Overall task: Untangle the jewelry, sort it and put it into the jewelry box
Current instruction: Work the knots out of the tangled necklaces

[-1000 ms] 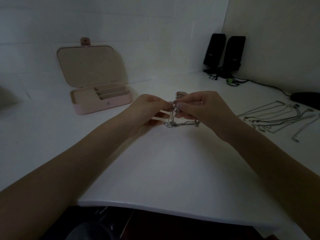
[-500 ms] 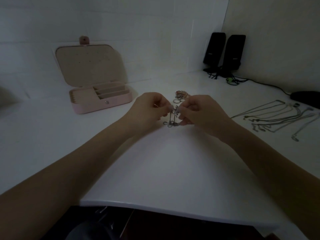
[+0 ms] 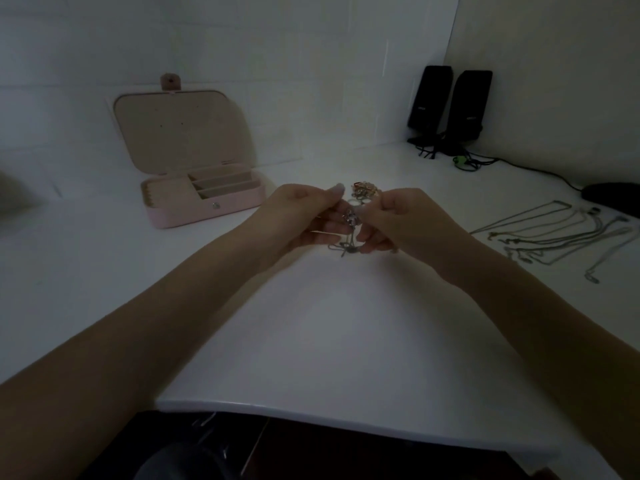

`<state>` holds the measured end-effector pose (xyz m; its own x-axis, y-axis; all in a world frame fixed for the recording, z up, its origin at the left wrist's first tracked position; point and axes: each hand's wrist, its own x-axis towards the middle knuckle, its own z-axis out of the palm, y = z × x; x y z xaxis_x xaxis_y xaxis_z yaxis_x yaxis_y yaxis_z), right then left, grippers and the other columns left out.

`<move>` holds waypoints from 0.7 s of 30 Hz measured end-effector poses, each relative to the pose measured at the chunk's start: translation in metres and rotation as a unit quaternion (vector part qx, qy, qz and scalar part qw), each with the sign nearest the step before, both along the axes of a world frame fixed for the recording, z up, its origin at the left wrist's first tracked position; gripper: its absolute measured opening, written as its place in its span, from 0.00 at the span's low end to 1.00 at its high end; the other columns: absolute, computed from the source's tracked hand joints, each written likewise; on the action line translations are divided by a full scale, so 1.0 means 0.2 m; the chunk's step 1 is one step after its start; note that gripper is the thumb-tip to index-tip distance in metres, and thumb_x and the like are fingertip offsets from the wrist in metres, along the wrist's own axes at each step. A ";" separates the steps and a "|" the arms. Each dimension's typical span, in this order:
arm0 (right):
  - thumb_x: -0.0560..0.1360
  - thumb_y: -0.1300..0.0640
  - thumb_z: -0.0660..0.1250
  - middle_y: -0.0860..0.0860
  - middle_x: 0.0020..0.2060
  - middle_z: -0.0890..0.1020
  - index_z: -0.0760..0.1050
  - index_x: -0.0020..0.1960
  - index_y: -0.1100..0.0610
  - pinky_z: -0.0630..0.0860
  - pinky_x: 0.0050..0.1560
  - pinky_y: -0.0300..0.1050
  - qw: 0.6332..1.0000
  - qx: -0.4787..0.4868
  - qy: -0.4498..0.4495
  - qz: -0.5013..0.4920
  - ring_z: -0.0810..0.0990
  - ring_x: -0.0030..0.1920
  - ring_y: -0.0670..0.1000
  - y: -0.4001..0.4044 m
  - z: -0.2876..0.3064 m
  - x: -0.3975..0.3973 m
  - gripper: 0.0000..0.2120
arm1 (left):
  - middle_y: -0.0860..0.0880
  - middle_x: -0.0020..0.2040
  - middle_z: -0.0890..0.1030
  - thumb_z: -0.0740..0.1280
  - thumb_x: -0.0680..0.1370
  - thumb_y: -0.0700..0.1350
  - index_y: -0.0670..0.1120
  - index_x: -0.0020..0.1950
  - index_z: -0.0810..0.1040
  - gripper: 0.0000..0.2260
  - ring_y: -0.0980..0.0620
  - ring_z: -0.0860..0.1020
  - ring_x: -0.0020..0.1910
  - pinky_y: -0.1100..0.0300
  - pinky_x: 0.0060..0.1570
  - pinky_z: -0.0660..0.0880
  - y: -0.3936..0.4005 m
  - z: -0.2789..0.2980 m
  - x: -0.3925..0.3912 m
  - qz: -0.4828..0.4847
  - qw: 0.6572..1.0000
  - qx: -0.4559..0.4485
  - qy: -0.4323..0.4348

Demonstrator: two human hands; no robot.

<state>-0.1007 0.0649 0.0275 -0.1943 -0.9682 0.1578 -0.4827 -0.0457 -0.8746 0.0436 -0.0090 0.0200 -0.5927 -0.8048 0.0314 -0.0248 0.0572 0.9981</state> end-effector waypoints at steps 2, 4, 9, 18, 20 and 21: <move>0.78 0.59 0.64 0.56 0.33 0.82 0.75 0.34 0.58 0.70 0.25 0.30 1.000 0.007 -0.019 0.001 0.81 0.29 0.48 0.00 0.00 -0.01 0.14 | 0.44 0.38 0.82 0.71 0.73 0.42 0.41 0.43 0.80 0.04 0.55 0.81 0.36 0.64 0.43 0.79 0.00 -0.01 0.00 0.005 0.999 -0.041 -0.023; 0.78 0.57 0.63 0.53 0.31 0.81 0.75 0.35 0.57 0.70 0.26 0.31 1.000 0.016 -0.018 0.006 0.81 0.29 0.48 0.00 -0.01 -0.01 0.14 | 0.42 0.38 0.82 0.74 0.69 0.38 0.42 0.40 0.81 0.03 0.54 0.80 0.35 0.64 0.44 0.80 0.00 -0.02 0.00 0.018 0.996 -0.078 -0.030; 0.78 0.58 0.64 0.51 0.29 0.81 0.73 0.37 0.57 0.69 0.24 0.30 0.999 -0.024 0.026 -0.008 0.80 0.27 0.46 -0.01 -0.02 -0.02 0.11 | 0.44 0.38 0.84 0.70 0.73 0.36 0.41 0.44 0.82 0.02 0.54 0.83 0.38 0.64 0.44 0.80 -0.02 -0.02 0.01 0.018 0.997 -0.080 -0.007; 0.78 0.56 0.65 0.47 0.28 0.80 0.73 0.38 0.55 0.68 0.24 0.28 0.994 -0.057 0.088 -0.022 0.79 0.25 0.41 -0.03 -0.04 -0.04 0.10 | 0.44 0.40 0.84 0.66 0.76 0.37 0.39 0.48 0.81 0.04 0.55 0.83 0.38 0.63 0.43 0.80 -0.03 -0.02 0.02 0.005 1.000 -0.002 -0.002; 0.77 0.57 0.66 0.47 0.29 0.80 0.73 0.38 0.54 0.70 0.26 0.29 0.990 -0.072 0.120 -0.023 0.78 0.25 0.41 -0.03 -0.04 -0.04 0.10 | 0.43 0.42 0.84 0.65 0.77 0.37 0.39 0.48 0.80 0.05 0.54 0.83 0.38 0.62 0.41 0.81 -0.02 -0.01 0.02 -0.007 1.000 0.020 -0.008; 0.77 0.57 0.66 0.48 0.30 0.81 0.73 0.38 0.54 0.72 0.28 0.31 0.988 -0.081 0.128 -0.021 0.79 0.26 0.42 -0.03 -0.04 -0.04 0.09 | 0.43 0.42 0.84 0.64 0.77 0.37 0.39 0.47 0.79 0.05 0.53 0.83 0.38 0.62 0.40 0.81 -0.02 0.00 0.03 -0.014 0.999 0.028 -0.010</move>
<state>-0.1087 0.0587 0.0185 -0.1676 -0.9183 0.3587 -0.6922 -0.1494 -0.7060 0.0487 -0.0127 0.0198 -0.6153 -0.7879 -0.0264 -0.0444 0.0013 0.9990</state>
